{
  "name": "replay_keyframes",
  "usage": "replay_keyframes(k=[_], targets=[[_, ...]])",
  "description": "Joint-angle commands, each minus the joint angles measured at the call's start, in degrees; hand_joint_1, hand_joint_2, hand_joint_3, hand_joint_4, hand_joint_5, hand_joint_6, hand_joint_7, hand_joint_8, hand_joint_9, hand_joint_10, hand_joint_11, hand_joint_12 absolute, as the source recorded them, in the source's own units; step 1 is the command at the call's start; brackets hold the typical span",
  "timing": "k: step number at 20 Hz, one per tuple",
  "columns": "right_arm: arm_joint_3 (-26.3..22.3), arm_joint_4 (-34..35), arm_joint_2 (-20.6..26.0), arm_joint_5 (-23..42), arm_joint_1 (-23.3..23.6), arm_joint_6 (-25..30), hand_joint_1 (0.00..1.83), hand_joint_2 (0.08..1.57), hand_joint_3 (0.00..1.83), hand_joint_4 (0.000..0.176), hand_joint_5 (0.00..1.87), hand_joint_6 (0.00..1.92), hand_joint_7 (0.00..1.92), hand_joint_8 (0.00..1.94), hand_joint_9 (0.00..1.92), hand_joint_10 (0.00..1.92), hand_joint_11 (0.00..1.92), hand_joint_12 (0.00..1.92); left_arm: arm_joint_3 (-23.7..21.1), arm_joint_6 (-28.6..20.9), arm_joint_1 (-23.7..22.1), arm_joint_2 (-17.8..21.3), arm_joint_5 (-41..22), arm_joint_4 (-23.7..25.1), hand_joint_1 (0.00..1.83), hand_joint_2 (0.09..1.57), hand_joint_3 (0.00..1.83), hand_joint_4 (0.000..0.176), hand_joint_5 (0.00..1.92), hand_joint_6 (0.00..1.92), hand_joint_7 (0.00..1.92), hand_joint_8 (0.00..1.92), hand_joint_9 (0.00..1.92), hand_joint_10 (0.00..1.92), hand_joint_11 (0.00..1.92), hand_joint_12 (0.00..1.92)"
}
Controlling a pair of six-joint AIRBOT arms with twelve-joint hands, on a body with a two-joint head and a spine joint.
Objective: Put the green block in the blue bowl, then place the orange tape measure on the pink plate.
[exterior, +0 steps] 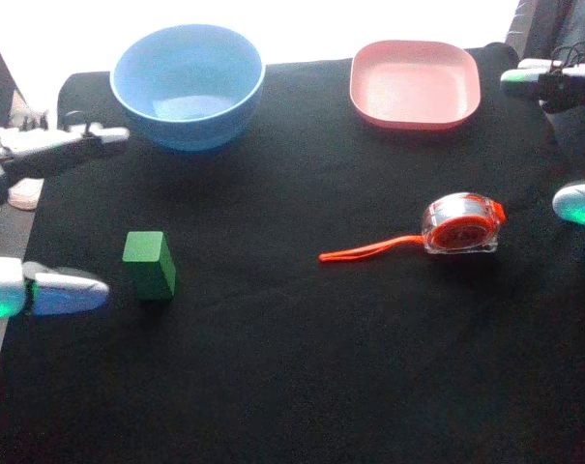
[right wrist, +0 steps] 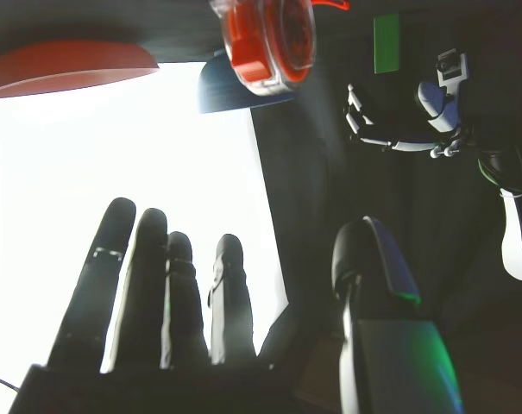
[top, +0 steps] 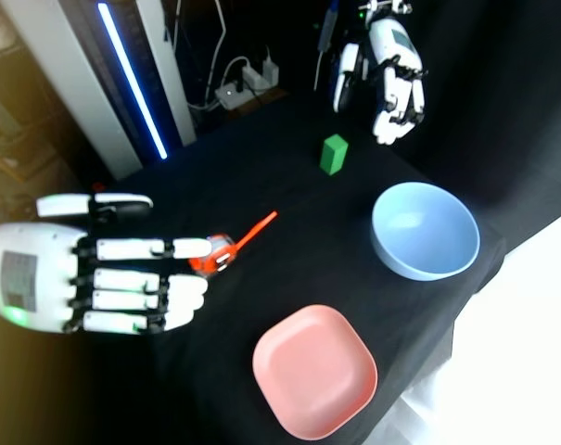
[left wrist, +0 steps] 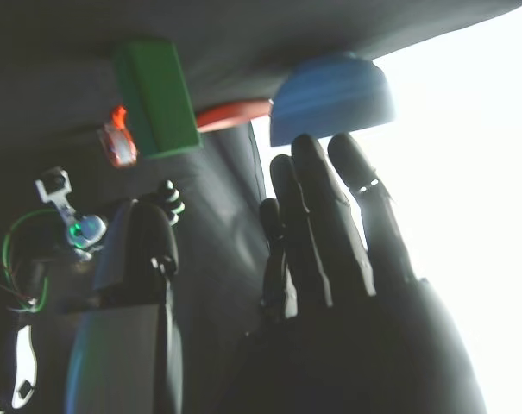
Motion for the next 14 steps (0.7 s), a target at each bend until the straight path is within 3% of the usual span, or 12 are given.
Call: replay_keyframes(k=[1,3,4,5,6,7,8,9,10,11,13,14], targets=[[0.27,2.49,-0.27,6.31,0.62,0.56,0.73,1.07,0.0,0.102,0.33,0.0,0.2,0.0,0.27,0.01,0.02,0.95,0.62,-0.41,-1.53,-0.4,-4.67,0.28,0.73,0.96,0.0,0.083,0.26,0.0,0.14,0.0,0.12,0.01,0.0,0.45],[0.34,2.49,-0.4,6.27,0.62,0.56,0.73,1.07,0.0,0.109,0.33,0.0,0.2,0.0,0.27,0.0,0.03,0.97,1.44,-0.41,-4.17,-1.24,-1.52,2.52,0.76,0.95,0.0,0.084,0.28,0.0,0.15,0.0,0.12,0.0,0.0,0.44],[0.34,2.47,-0.41,6.25,0.62,0.56,0.74,1.07,0.0,0.092,0.33,0.0,0.19,0.0,0.25,0.0,0.01,0.96,1.74,-0.41,-5.08,-1.47,-0.08,3.47,0.75,0.93,0.0,0.092,0.29,0.0,0.18,0.0,0.13,0.0,0.0,0.41],[0.34,2.42,-0.41,6.22,0.61,0.56,0.71,1.06,0.0,0.095,0.34,0.0,0.21,0.0,0.27,0.01,0.0,0.97,2.14,-0.41,-6.3,-1.85,1.79,4.58,0.73,0.92,0.0,0.093,0.3,0.0,0.21,0.01,0.15,0.01,0.0,0.37],[0.34,2.39,-0.44,6.18,0.61,0.56,0.71,1.05,0.0,0.095,0.34,0.0,0.21,0.01,0.27,0.01,0.0,0.97,2.49,-0.41,-6.98,-2.14,3.08,5.31,0.73,0.92,0.0,0.079,0.33,0.0,0.26,0.01,0.19,0.01,0.0,0.44],[0.34,2.38,-0.49,6.13,0.61,0.56,0.73,1.06,0.0,0.091,0.34,0.0,0.21,0.0,0.26,0.0,0.0,0.92,2.9,-0.42,-7.72,-2.55,4.29,5.85,0.76,0.92,0.0,0.067,0.4,0.0,0.45,0.01,0.38,0.02,0.0,0.82],[0.34,2.38,-0.59,6.11,0.61,0.56,0.75,1.05,0.0,0.103,0.35,0.0,0.22,0.0,0.26,0.0,0.0,0.86,3.35,-0.42,-8.51,-3.03,5.34,6.37,0.81,0.93,0.0,0.052,0.44,0.01,0.54,0.02,0.47,0.04,0.0,1.0],[0.35,2.38,-0.66,6.09,0.61,0.56,0.76,1.05,0.0,0.114,0.35,0.0,0.22,0.0,0.26,0.0,0.0,0.83,3.68,-0.42,-9.09,-3.4,6.07,6.68,0.86,0.94,0.0,0.011,0.49,0.01,0.64,0.03,0.56,0.07,0.0,1.15],[0.37,2.38,-0.7,6.08,0.61,0.56,0.77,1.05,0.0,0.126,0.34,0.0,0.22,0.0,0.24,0.0,0.0,0.76,3.98,-0.41,-9.51,-3.69,6.68,6.9,0.89,0.95,0.0,0.0,0.56,0.01,0.73,0.03,0.64,0.09,0.0,1.2],[0.39,2.36,-0.73,6.04,0.61,0.56,0.76,1.05,0.0,0.141,0.34,0.0,0.22,0.0,0.22,0.0,0.0,0.67,4.31,-0.41,-9.91,-4.07,7.25,7.04,0.96,0.94,0.0,0.0,0.65,0.01,0.84,0.04,0.73,0.14,0.08,1.3],[0.45,2.36,-0.8,5.97,0.61,0.56,0.73,1.05,0.0,0.152,0.34,0.0,0.24,0.01,0.24,0.01,0.0,0.65,5.04,-0.41,-10.71,-5.09,8.34,7.47,1.0,0.95,0.0,0.0,0.78,0.01,1.02,0.02,0.77,0.42,0.23,1.39],[0.46,2.36,-0.86,5.96,0.61,0.57,0.76,1.05,0.0,0.127,0.35,0.0,0.25,0.0,0.25,0.0,0.0,0.66,5.46,-0.39,-11.22,-5.81,8.82,7.54,1.3,1.02,0.0,0.0,0.92,0.02,1.13,0.59,0.81,0.69,0.38,1.44]])
